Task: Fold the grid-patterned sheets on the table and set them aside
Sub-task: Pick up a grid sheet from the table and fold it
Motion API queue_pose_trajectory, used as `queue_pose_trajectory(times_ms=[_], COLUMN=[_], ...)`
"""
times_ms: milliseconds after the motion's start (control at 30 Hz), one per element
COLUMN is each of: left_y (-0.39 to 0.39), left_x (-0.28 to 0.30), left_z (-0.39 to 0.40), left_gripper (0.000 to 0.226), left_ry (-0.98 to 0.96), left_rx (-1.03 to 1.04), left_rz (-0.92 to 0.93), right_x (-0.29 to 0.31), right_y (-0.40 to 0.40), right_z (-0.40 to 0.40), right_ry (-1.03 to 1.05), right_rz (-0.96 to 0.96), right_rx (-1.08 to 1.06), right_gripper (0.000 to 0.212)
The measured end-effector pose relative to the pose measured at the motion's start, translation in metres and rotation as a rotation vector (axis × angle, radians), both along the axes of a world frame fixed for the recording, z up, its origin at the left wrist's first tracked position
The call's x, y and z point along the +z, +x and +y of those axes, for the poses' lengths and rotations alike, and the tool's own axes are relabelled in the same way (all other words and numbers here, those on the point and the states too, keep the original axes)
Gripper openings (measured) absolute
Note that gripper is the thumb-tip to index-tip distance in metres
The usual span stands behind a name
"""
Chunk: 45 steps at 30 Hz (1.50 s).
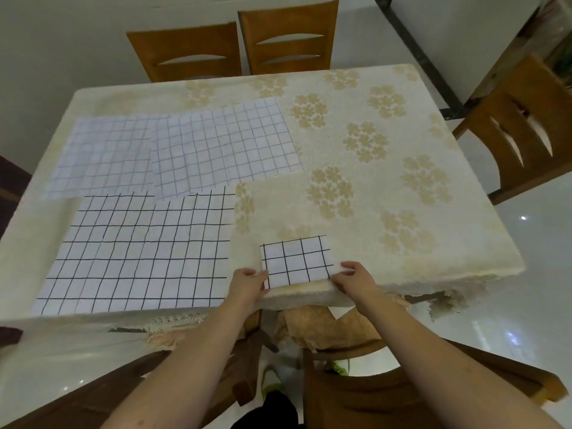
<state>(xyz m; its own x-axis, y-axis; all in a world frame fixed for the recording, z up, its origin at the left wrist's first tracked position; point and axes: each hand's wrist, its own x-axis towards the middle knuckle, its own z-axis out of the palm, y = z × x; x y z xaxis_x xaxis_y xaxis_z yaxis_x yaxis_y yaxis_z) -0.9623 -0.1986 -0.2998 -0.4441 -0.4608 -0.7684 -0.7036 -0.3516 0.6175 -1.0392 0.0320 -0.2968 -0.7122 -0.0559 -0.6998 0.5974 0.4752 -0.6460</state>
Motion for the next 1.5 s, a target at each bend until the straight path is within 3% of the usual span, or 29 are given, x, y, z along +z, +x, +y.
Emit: queue_pose_trajectory(times_ms=[233, 400, 500, 700, 867, 1033, 1133, 1167, 1300, 1500], left_y=[-0.001, 0.004, 0.011, 0.038, 0.060, 0.071, 0.070, 0.069, 0.063, 0.063], left_x=[0.009, 0.028, 0.042, 0.059, 0.065, 0.074, 0.081, 0.086, 0.101, 0.112], left_z=[-0.003, -0.003, -0.006, -0.027, -0.050, -0.057, -0.057, -0.055, -0.046, -0.029], left_gripper=[0.043, 0.039, 0.029, 0.037, 0.027, 0.028, 0.057, 0.056, 0.012, 0.013], left_ry=[-0.005, -0.374, -0.395, -0.248, -0.083, 0.013, 0.066, 0.069, 0.108, 0.175], left_rx=[-0.125, -0.507, -0.573, -0.526, -0.466, -0.248, -0.171, -0.176, -0.175, -0.247], left_rz=[0.022, 0.077, 0.173, 0.284, 0.332, 0.291, 0.288, 0.291, 0.306, 0.345], right_x=[-0.002, 0.000, 0.003, 0.012, 0.033, 0.055, 0.070, 0.074, 0.086, 0.097], right_y=[-0.003, -0.001, 0.004, 0.010, 0.019, 0.034, 0.048, 0.053, 0.068, 0.083], right_z=[-0.010, -0.015, -0.022, -0.042, -0.060, -0.067, -0.066, -0.064, -0.058, -0.040], right_ry=[0.058, 0.087, 0.101, -0.107, -0.423, -0.401, -0.483, -0.518, -0.597, -0.541], right_rz=[-0.025, -0.009, 0.042, 0.025, -0.071, 0.094, 0.079, 0.060, -0.049, -0.080], right_rx=[0.000, 0.033, 0.071, 0.087, 0.023, 0.058, 0.030, 0.009, -0.093, -0.241], right_gripper=[0.047, 0.055, 0.057, 0.086, 0.040, 0.020, 0.022, 0.026, 0.037, 0.035])
